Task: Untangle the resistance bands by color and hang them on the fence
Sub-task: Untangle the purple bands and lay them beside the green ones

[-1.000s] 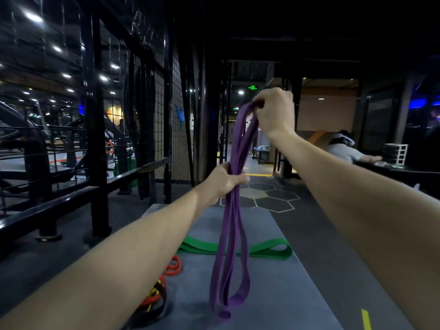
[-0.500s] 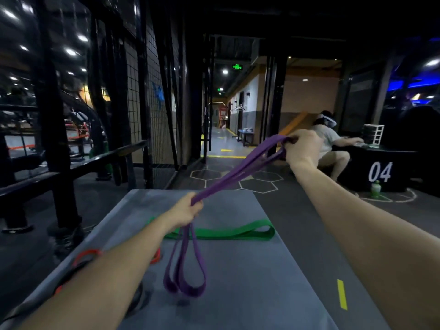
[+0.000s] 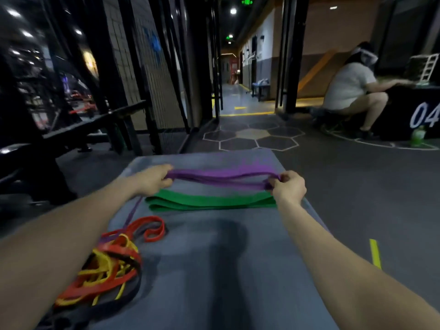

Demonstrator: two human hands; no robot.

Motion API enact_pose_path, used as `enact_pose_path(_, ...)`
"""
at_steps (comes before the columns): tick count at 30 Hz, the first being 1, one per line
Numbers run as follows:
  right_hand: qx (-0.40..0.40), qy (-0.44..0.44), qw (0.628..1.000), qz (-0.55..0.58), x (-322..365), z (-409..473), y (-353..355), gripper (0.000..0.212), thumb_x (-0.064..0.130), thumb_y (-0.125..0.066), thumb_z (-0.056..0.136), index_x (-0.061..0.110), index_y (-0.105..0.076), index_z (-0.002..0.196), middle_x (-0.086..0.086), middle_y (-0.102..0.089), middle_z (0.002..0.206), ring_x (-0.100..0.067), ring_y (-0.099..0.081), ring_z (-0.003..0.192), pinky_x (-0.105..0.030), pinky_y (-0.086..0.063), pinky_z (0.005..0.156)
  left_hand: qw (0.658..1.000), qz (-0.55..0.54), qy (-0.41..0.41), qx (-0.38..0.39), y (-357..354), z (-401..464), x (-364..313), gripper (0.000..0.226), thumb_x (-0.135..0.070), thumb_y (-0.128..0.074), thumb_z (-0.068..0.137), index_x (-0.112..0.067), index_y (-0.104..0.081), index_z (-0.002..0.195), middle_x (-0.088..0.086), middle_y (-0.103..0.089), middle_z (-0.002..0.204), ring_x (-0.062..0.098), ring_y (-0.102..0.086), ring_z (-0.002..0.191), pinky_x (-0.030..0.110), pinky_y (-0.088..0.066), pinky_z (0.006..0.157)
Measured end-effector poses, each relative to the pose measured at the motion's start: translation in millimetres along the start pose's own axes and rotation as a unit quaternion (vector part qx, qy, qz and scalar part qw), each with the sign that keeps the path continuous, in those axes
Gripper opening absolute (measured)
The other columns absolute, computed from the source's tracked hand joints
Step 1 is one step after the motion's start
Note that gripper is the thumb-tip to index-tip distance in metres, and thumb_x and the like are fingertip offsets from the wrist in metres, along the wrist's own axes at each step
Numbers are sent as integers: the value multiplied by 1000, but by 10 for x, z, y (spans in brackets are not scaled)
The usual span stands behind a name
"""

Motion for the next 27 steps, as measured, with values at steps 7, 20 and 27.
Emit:
enact_pose_path(7,-37,12,993,-114,-740,326,520,16,7,-66,83,2,-65,98,-12,-67,93,-25,-59,87,-28,-42,78,997,-52,-17,46,-1300,512,-397,9,-14,-52,90,-10,-49,98,16,-56,99,27,-57,93,35,-43,83)
enact_pose_path(20,-76,40,974,-211,-1218,583,614,10,3,-55,87,6,-61,94,-14,-66,94,-22,-49,76,-28,-36,68,994,-98,-49,23,-1801,639,-481,62,-45,-68,78,-24,-43,131,-2,-45,127,19,-41,119,35,-32,105)
enact_pose_path(27,-45,71,960,-266,-1178,551,610,22,5,-58,85,7,-60,108,-15,-58,112,-31,-54,95,-38,-45,77,972,-192,-104,-83,-1670,436,-319,26,-19,-74,76,-18,-73,102,-23,-55,90,-10,-55,87,1,-33,81)
Point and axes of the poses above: each hand's wrist, its own z-axis towards the middle knuckle, its own y-axis out of the back of the hand, x = y × z, the point moved 3 cm from there along z, towards the middle knuckle
